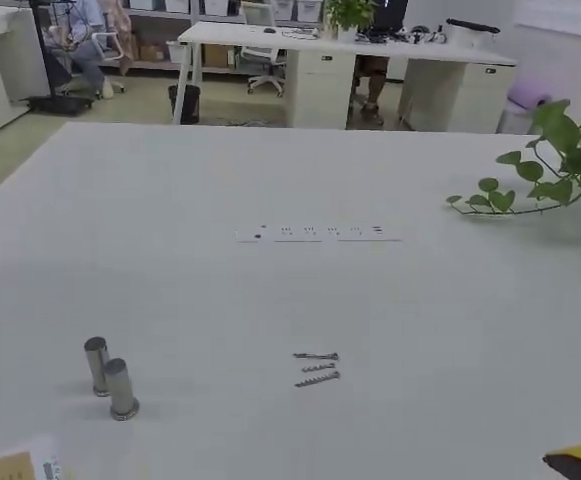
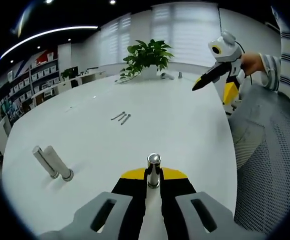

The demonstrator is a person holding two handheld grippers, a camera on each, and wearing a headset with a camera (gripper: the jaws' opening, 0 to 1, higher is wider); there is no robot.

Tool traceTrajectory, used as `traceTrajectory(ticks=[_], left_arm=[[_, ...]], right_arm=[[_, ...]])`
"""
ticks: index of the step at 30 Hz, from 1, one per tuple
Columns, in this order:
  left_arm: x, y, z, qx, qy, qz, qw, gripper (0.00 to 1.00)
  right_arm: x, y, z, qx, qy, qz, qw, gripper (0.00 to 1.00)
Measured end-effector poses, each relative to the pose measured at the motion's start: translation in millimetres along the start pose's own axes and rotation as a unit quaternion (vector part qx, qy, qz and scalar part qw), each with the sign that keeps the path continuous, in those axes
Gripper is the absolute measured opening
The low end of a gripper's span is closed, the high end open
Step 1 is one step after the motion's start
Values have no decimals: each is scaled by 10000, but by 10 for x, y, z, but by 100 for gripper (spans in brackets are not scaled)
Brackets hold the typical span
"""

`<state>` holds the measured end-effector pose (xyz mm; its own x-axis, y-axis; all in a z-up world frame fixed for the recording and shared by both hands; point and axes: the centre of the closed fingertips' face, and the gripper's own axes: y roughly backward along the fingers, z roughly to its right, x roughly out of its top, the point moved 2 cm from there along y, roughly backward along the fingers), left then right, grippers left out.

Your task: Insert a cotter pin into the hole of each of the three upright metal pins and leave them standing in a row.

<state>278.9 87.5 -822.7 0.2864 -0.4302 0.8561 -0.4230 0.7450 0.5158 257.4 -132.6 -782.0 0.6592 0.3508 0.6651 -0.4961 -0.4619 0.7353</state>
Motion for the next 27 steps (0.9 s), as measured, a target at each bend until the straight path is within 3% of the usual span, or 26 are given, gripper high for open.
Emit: traceTrajectory(ticks=[5,9,14,16,17,21,23,24,27], left_arm=[[14,17,-1,25,118,-2,9999,10],[22,51,12,60,297,13,9995,25],[7,111,61,101,404,-4,9991,31],[18,132,95,93,576,57,9983,36],[54,140,124,39,691,193,9974,40],[76,180,167,66,761,257,9967,58],[84,185,184,25,899,346,9953,61],[94,189,208,-35,1153,460,9923,62],[67,207,186,27,1213,447,9916,65]], right_arm=[[-47,6,-3,63,5,-45,10000,97],[-65,30,22,54,-47,-5,10000,97],[-101,25,32,65,-102,3,9999,97],[-119,12,21,83,-132,-11,9999,97],[-125,8,16,90,-132,-17,9999,97],[-132,-7,-4,128,-134,-26,9998,97],[-131,-12,-12,143,-133,-19,9998,97],[-132,-13,-16,152,-126,-20,9998,97],[-139,-15,-24,157,-103,-38,9998,98]])
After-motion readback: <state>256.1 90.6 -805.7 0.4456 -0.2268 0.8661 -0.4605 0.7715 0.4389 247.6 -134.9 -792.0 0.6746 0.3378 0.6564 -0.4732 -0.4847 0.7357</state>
